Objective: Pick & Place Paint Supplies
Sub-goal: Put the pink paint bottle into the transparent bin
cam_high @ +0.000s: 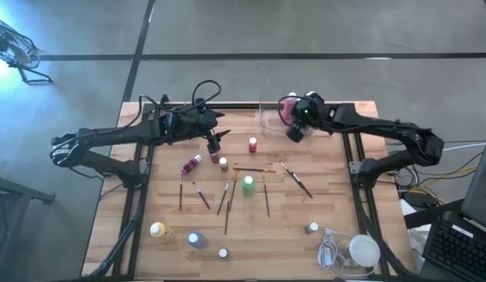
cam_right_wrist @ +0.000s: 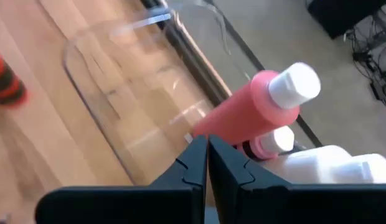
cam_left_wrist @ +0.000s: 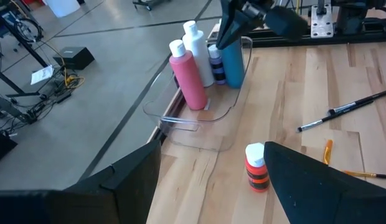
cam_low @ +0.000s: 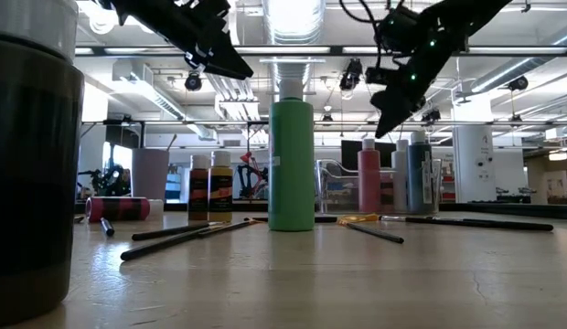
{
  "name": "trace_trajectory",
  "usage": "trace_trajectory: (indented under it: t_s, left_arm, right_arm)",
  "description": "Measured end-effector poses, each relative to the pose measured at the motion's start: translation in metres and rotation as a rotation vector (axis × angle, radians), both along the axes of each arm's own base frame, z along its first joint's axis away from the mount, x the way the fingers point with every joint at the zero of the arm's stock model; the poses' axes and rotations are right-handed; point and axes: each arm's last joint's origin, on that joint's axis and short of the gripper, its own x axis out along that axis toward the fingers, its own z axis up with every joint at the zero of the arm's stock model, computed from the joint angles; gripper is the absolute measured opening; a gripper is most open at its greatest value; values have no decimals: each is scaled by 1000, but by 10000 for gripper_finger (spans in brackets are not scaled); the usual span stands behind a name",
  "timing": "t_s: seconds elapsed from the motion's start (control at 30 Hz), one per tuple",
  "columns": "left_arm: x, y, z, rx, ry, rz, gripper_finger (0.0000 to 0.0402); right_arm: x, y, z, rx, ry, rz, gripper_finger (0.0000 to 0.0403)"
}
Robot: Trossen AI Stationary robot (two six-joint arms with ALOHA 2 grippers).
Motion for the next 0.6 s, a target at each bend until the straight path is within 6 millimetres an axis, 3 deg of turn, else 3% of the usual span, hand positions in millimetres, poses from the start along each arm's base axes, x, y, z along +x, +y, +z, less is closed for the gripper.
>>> trace_trajectory:
  t_s: [0.3,0.6]
  left_arm:
    - [0,0,0,0,2,0,289]
    - [0,0,0,1,2,-1,289]
  right_arm:
    - [11,-26,-25,24,43,-20,8]
    - [15,-44,-37,5,37,-30,8]
